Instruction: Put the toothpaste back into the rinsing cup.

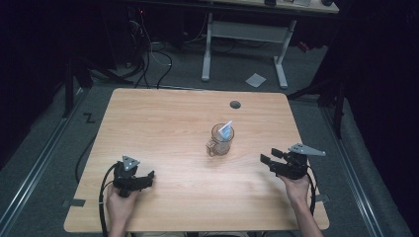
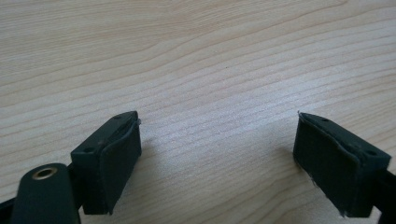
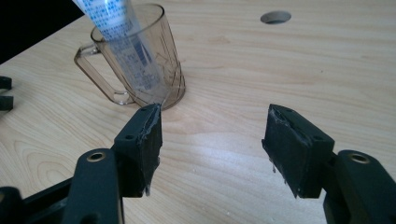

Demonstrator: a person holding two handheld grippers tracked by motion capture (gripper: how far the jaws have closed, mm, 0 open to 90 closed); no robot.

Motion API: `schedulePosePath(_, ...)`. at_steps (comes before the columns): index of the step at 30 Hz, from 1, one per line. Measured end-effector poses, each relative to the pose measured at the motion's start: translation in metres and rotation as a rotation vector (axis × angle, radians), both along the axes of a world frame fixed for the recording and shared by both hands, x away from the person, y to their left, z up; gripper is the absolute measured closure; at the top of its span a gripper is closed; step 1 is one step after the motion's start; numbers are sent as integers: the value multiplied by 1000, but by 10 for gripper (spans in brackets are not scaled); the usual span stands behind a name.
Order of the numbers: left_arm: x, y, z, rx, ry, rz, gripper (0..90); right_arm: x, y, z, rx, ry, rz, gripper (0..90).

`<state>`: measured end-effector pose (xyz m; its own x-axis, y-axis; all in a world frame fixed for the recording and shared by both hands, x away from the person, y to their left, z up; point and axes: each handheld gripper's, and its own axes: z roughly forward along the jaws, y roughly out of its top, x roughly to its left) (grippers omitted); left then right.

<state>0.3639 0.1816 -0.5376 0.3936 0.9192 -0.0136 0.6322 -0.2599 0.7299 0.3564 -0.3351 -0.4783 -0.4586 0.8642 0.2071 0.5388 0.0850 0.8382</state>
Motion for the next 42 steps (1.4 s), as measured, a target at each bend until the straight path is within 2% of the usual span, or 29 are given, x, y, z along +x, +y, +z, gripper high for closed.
schedulePosePath(3,0,0,0,0,0,0,154,1,3,-5,-10,18,1,368)
schedulePosePath(8,0,0,0,0,0,0,154,4,9,-11,-35,21,3,372)
schedulePosePath(17,0,0,0,0,0,0,154,9,14,-29,-69,61,-23,375)
schedulePosePath(20,0,0,0,0,0,0,154,12,18,-34,-108,73,-35,376)
schedulePosePath(30,0,0,0,0,0,0,154,19,24,-45,-169,82,-65,377)
schedulePosePath(34,0,0,0,0,0,0,154,22,27,-51,-212,80,-83,378)
schedulePosePath(36,0,0,0,0,2,-1,154,23,29,-51,-235,82,-91,380)
schedulePosePath(38,0,0,0,0,0,0,154,23,29,-51,-238,76,-93,381)
schedulePosePath(42,0,0,0,-1,0,0,154,24,30,-52,-264,93,-99,373)
